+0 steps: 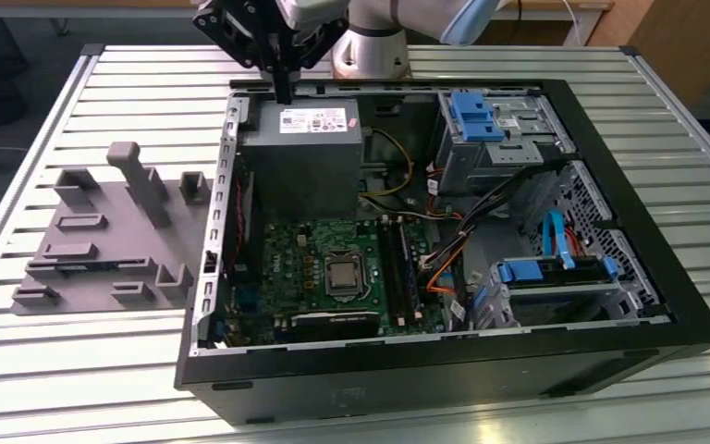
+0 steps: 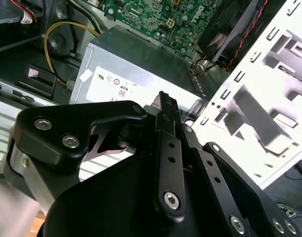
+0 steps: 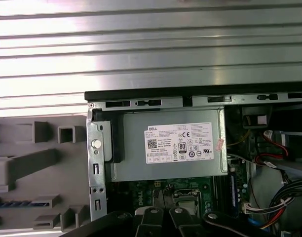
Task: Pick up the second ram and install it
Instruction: 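Reach for the second ram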
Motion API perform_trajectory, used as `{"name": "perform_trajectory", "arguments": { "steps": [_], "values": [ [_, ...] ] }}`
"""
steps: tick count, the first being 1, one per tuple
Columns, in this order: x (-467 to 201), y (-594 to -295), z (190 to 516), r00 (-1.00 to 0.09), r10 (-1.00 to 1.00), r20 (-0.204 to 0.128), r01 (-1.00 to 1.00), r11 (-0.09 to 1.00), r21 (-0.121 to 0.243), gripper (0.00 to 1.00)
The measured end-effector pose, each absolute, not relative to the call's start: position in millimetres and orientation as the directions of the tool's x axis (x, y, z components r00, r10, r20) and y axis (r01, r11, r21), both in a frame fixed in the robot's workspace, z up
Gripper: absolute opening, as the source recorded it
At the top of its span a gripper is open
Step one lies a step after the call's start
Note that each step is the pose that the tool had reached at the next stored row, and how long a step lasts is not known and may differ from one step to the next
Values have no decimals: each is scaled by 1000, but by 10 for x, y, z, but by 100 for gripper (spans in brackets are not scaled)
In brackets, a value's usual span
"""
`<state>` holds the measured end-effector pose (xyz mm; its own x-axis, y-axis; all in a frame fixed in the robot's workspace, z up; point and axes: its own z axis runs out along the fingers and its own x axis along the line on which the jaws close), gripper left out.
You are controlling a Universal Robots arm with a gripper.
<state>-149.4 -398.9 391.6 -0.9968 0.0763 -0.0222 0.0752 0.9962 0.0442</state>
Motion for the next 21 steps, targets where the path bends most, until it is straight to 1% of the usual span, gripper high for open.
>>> {"name": "perform_trajectory", "arguments": {
  "steps": [21],
  "values": [
    [-1677,-3989,3909,-997,76,-22,75,996,44,11]
  ]
}}
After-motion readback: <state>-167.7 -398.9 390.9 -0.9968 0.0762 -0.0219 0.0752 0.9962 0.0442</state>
